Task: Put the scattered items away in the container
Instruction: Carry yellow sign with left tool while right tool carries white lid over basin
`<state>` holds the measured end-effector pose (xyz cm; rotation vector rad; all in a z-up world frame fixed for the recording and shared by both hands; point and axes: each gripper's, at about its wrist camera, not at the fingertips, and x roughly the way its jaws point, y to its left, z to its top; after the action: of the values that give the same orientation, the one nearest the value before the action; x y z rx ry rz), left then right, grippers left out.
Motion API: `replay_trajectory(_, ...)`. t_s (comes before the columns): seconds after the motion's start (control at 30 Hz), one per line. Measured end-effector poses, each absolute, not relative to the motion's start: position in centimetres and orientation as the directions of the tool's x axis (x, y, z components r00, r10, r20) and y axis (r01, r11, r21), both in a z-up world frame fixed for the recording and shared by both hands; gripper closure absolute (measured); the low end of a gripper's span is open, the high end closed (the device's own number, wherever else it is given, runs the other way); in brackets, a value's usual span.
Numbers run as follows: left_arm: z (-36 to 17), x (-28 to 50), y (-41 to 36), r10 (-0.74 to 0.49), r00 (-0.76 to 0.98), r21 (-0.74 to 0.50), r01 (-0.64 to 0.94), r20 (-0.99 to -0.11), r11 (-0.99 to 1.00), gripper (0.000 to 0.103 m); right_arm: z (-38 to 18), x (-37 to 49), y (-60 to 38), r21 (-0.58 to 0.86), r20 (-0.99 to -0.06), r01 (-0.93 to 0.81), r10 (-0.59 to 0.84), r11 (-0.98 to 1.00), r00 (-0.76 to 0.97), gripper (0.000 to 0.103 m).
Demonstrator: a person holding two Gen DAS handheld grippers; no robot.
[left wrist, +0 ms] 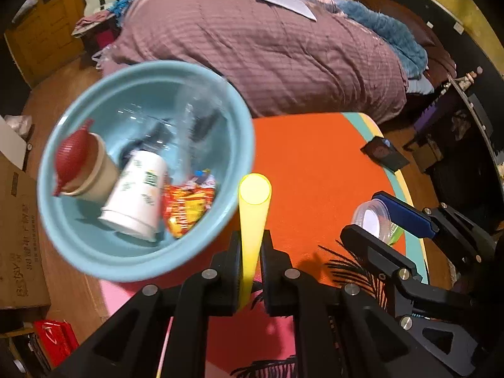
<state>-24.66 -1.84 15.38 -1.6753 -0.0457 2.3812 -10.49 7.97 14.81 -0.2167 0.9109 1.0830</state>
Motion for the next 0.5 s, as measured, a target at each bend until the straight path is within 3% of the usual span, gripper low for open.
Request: replay_trajectory(0.5,21.0,-21.6,-7.2,0.257,-0.396,-0.228,-0.119,-0.882,-0.966,0.092,21.4,-15.1,12.1,0.225,-0.713,-0.88,0.687,0.418,0.144,0.06)
